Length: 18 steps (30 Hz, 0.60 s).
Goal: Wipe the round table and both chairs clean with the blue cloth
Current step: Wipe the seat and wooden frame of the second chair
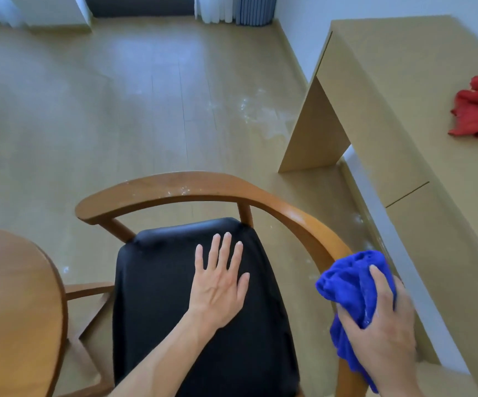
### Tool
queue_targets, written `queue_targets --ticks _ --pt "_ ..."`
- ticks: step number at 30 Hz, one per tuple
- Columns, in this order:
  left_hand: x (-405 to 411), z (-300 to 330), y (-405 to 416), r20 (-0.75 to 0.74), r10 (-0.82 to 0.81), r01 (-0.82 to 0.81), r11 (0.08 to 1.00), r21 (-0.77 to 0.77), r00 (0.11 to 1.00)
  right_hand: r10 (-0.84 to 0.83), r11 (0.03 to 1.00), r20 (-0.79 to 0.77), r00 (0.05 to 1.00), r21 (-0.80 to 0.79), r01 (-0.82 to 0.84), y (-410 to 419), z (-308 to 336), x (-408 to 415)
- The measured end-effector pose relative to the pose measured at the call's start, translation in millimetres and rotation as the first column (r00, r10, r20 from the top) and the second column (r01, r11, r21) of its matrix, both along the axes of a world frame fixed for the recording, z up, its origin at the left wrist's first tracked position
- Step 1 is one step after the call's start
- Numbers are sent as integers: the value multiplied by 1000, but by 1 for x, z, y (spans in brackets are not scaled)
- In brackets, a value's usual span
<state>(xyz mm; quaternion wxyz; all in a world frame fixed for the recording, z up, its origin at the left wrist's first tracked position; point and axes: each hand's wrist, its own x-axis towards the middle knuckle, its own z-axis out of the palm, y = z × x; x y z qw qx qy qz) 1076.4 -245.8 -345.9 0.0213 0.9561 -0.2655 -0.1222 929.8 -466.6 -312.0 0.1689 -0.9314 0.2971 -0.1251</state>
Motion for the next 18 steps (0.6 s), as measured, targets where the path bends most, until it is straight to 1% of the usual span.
queue_targets --ticks 3,6,8,10,11,13,15,16,18 --pt "32 -7 28 36 -4 6 1000 -29 999 -34 999 -97 995 -38 31 -1 8 32" --pt "59 -14 61 49 8 -5 999 -54 999 -3 993 -255 967 -114 -27 -6 17 88" --pt "75 -18 81 62 37 -33 997 -69 997 59 989 -356 933 -109 -104 -5 17 136" --pt "90 -19 99 76 75 -69 994 -86 994 95 985 -394 914 -92 -143 0 8 181" --pt "97 -19 107 85 94 -86 991 -100 992 82 988 -385 919 -91 -126 7 1 201" --pt "108 -19 122 98 116 -103 986 -128 988 24 992 -312 950 -110 -62 29 -14 237" --pt "115 -18 133 137 95 -72 984 -162 986 -44 994 -222 974 -106 21 67 -26 271" --pt "117 -18 138 159 79 -47 981 -191 984 -59 993 -186 981 -111 39 92 -30 288" --pt "124 -16 145 216 81 -19 961 -277 973 -36 990 -143 989 -137 16 149 -34 319"
